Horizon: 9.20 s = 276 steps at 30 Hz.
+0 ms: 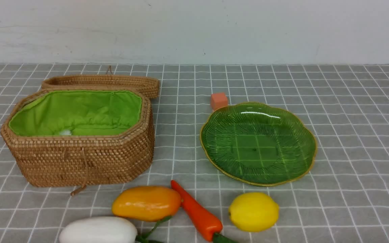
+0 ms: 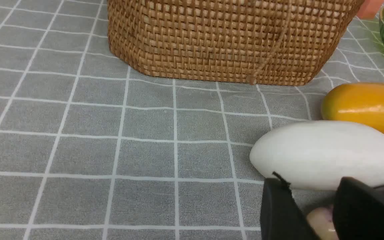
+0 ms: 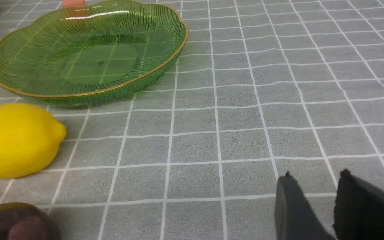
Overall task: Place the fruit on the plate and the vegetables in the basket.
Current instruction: Take a daikon with your left arm and place it on the basket on the left, then use the left arm to grab an eggplant and put it into the left basket, then grab the mango with your left arm and place it on the right plate
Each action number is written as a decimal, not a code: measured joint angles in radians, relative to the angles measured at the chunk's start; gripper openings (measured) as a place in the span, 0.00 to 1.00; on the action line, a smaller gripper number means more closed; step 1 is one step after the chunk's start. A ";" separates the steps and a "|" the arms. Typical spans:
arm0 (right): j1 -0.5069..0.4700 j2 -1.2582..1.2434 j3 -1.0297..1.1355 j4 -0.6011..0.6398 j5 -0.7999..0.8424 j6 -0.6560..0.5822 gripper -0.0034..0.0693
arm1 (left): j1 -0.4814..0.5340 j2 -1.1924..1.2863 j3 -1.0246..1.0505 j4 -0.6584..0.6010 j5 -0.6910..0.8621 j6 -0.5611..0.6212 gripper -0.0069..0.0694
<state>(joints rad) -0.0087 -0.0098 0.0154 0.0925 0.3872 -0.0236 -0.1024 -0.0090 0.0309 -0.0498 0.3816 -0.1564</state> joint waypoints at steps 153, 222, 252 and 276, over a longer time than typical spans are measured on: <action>0.000 0.000 0.000 -0.001 0.000 0.001 0.37 | -0.069 1.259 -1.033 0.278 0.077 0.863 0.78; 0.000 0.000 0.000 0.000 0.000 0.001 0.38 | -0.352 1.444 -1.038 0.396 0.615 0.742 0.48; 0.000 0.000 0.000 -0.001 0.000 0.001 0.38 | -0.094 1.547 -1.032 0.818 -0.068 0.427 0.89; 0.000 0.000 0.000 -0.001 0.000 0.001 0.38 | -0.396 1.491 -1.026 0.086 0.338 0.956 0.73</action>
<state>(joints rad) -0.0087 -0.0098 0.0154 0.0920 0.3872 -0.0227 -0.4980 1.4823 -0.9952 0.0367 0.7198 0.7995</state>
